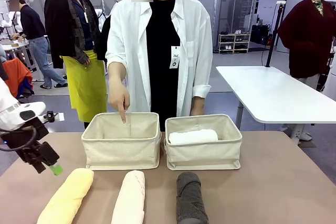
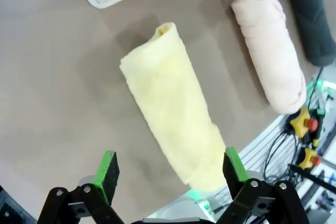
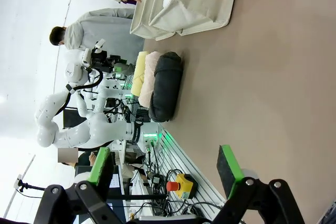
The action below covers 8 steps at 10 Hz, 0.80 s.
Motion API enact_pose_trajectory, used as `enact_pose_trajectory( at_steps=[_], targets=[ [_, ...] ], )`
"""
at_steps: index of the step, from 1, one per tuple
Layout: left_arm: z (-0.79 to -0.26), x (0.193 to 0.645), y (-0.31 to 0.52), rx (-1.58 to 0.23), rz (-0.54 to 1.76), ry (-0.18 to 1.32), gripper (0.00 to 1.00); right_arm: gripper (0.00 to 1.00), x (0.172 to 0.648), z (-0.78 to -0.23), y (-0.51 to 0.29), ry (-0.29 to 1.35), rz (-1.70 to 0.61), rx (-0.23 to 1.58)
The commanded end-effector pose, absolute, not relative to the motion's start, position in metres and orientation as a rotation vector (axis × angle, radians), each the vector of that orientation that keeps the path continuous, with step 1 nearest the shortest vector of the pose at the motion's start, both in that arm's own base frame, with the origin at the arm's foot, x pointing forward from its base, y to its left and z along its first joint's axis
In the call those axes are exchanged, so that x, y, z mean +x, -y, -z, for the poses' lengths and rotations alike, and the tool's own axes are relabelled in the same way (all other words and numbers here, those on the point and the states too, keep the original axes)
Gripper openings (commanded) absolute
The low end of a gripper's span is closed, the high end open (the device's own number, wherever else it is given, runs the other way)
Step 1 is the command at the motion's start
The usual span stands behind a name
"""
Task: Divide the towels into two baskets.
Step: Pick up one hotel-folded towel from the bottom of the table and place it in the Fabric basket indicated by the person.
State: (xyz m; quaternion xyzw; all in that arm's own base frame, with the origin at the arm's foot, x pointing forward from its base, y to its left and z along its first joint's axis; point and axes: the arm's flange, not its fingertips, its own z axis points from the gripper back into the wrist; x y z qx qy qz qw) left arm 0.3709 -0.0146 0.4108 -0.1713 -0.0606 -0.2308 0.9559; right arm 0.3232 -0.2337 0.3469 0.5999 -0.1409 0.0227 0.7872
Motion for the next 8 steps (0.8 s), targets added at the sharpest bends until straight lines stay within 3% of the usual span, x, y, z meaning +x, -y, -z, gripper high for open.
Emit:
enact_pose_trajectory(
  at_steps=[1, 8],
  targets=[
    [-0.374, 0.341, 0.035, -0.318, 0.383, 0.104, 1.00, 1.00, 0.320, -0.349, 0.234, 0.316, -0.069, 1.295],
    [-0.329, 0.332, 0.056, -0.339, 0.280, 0.054, 1.00, 1.00, 0.320, -0.349, 0.234, 0.316, -0.069, 1.295]
  ],
)
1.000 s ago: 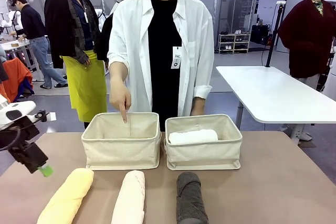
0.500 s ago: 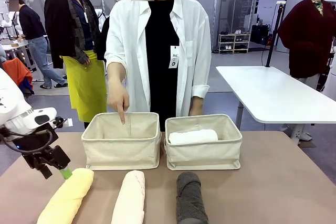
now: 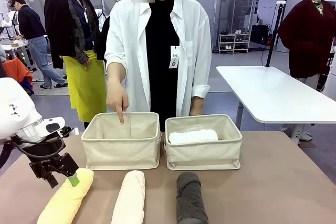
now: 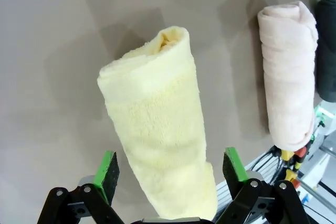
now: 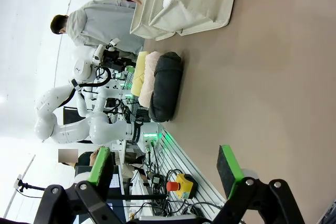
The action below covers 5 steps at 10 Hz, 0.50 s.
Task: Divide the towels into two baskets.
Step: Pick up one hotel-folded towel from the bottom of the table and place it in the Fabric basket indicated by the person.
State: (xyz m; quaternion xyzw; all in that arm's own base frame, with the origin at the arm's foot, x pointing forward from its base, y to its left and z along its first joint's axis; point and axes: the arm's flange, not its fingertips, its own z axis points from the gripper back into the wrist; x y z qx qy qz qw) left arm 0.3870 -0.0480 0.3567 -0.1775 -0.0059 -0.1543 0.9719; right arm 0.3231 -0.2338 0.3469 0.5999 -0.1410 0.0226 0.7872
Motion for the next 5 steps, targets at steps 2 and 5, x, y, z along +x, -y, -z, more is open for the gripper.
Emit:
enact_pose_trajectory(
  at_steps=[2, 5],
  targets=[
    [-0.308, 0.329, 0.060, -0.332, 0.216, 0.083, 1.00, 1.00, 0.320, -0.349, 0.234, 0.316, -0.069, 1.295],
    [-0.290, 0.321, 0.064, -0.318, 0.197, 0.051, 1.00, 1.00, 0.320, -0.349, 0.234, 0.316, -0.069, 1.295]
  ],
)
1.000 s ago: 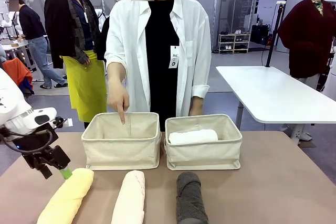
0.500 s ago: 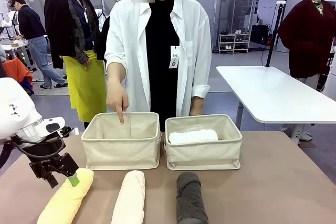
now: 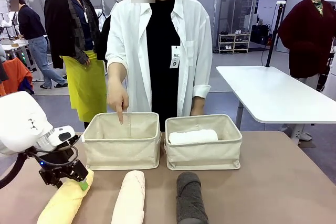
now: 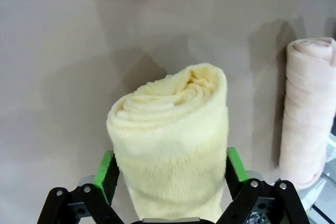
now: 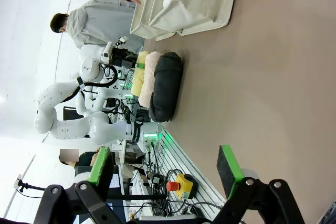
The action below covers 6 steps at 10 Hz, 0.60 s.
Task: Divide the towels into two baskets.
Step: Pick up one hotel-folded towel from the bottom of the table and place it in the Fabric basket indicated by the person.
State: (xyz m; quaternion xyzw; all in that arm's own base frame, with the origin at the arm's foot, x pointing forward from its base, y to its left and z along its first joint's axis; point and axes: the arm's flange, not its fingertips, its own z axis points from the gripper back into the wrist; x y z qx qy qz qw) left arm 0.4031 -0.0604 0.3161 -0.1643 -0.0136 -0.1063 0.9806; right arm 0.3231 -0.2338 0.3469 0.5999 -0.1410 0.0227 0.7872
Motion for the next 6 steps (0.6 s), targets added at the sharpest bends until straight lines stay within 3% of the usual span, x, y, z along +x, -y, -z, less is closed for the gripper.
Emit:
enact_pose_trajectory(
  at_steps=[1, 6],
  targets=[
    [-0.2893, 0.3193, 0.0643, -0.329, 0.198, 0.053, 0.95, 1.00, 0.3198, -0.3489, 0.2341, 0.316, -0.069, 1.295],
    [-0.2890, 0.3098, 0.0589, -0.333, 0.196, 0.073, 0.42, 1.00, 0.3198, -0.3489, 0.2341, 0.316, -0.069, 1.295]
  ],
)
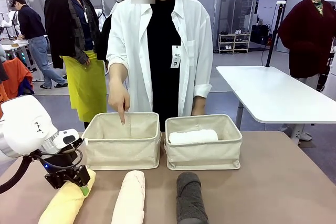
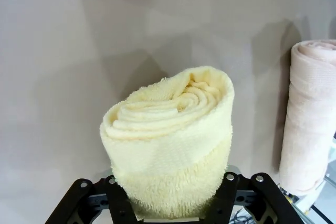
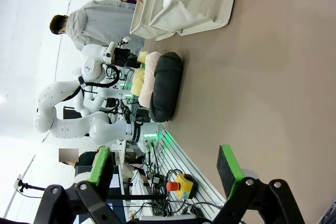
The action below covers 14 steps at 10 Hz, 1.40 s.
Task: Divide the towels into two baskets.
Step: Pick up one hotel-folded towel from the bottom of the table and place it in the Fabric basket indicated by the person.
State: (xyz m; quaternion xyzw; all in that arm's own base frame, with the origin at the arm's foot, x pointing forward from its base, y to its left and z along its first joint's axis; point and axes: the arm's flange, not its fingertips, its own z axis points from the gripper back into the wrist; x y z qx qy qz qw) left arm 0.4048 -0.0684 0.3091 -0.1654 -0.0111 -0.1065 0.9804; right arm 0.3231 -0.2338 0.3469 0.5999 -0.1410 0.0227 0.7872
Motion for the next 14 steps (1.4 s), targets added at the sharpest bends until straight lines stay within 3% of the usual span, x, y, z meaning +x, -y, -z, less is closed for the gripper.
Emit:
enact_pose_trajectory(
  at_steps=[1, 2, 5, 8, 10, 12, 13, 14],
  targets=[
    [-0.292, 0.309, 0.057, -0.345, 0.192, 0.076, 0.36, 1.00, 0.320, -0.349, 0.234, 0.316, -0.069, 1.295],
    [-0.304, 0.311, 0.056, -0.346, 0.189, 0.091, 0.22, 1.00, 0.320, -0.349, 0.234, 0.316, -0.069, 1.295],
    [-0.405, 0.310, 0.058, -0.391, 0.380, 0.122, 0.22, 1.00, 0.320, -0.349, 0.234, 0.316, -0.069, 1.295],
    [-0.470, 0.318, 0.073, -0.273, 1.000, 0.172, 0.22, 1.00, 0.320, -0.349, 0.234, 0.316, -0.069, 1.295],
    [-0.493, 0.311, 0.091, -0.199, 1.313, 0.271, 0.22, 1.00, 0.320, -0.349, 0.234, 0.316, -0.069, 1.295],
    [-0.492, 0.299, 0.108, -0.003, 1.600, 0.353, 0.22, 1.00, 0.320, -0.349, 0.234, 0.316, -0.069, 1.295],
    [-0.487, 0.297, 0.110, 0.007, 1.597, 0.363, 0.22, 1.00, 0.320, -0.349, 0.234, 0.316, -0.069, 1.295],
    [-0.486, 0.294, 0.100, -0.173, 1.557, 0.316, 0.22, 1.00, 0.320, -0.349, 0.234, 0.316, -0.069, 1.295]
  ],
)
